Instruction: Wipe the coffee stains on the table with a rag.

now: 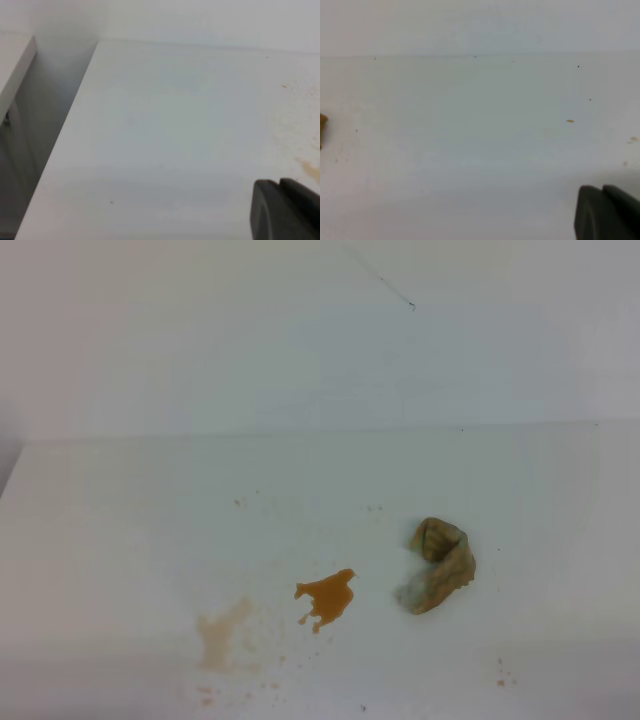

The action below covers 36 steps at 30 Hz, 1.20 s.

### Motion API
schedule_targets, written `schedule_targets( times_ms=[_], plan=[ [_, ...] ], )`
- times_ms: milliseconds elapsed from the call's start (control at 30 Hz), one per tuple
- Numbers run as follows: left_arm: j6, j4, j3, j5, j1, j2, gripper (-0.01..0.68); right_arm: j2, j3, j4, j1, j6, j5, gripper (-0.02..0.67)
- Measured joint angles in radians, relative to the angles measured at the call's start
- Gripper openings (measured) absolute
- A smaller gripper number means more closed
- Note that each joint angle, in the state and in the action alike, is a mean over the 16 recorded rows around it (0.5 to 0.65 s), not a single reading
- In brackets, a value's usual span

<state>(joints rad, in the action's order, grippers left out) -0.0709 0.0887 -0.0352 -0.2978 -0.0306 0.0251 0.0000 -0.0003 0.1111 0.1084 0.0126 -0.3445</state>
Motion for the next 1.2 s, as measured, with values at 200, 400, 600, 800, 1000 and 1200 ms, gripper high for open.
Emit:
schedule_targets(
  times_ms=[200, 400, 600, 800, 1000, 1200],
  plan=[
    [0.000, 0.000, 0.002, -0.001, 0.000, -0.002, 0.000, 0.000, 0.000, 0.000, 0.000, 0.000, 0.000, -0.003],
    [0.000, 0.000, 0.002, -0.001, 0.000, -0.002, 0.000, 0.000, 0.000, 0.000, 0.000, 0.000, 0.001, -0.003],
    [0.000, 0.000, 0.000, 0.000, 0.000, 0.000, 0.000, 0.000, 0.000, -0.004, 0.000, -0.001, 0.014, -0.003],
    [0.000, 0.000, -0.002, 0.001, 0.000, 0.002, 0.001, 0.000, 0.000, -0.075, 0.000, -0.032, 0.095, -0.003],
    [0.000, 0.000, 0.000, 0.000, 0.000, 0.000, 0.000, 0.000, 0.000, -0.162, 0.000, -0.068, 0.259, -0.003],
    [0.000, 0.000, 0.000, 0.000, 0.000, 0.000, 0.000, 0.000, 0.000, -0.230, 0.000, -0.084, 0.456, -0.003]
  ],
)
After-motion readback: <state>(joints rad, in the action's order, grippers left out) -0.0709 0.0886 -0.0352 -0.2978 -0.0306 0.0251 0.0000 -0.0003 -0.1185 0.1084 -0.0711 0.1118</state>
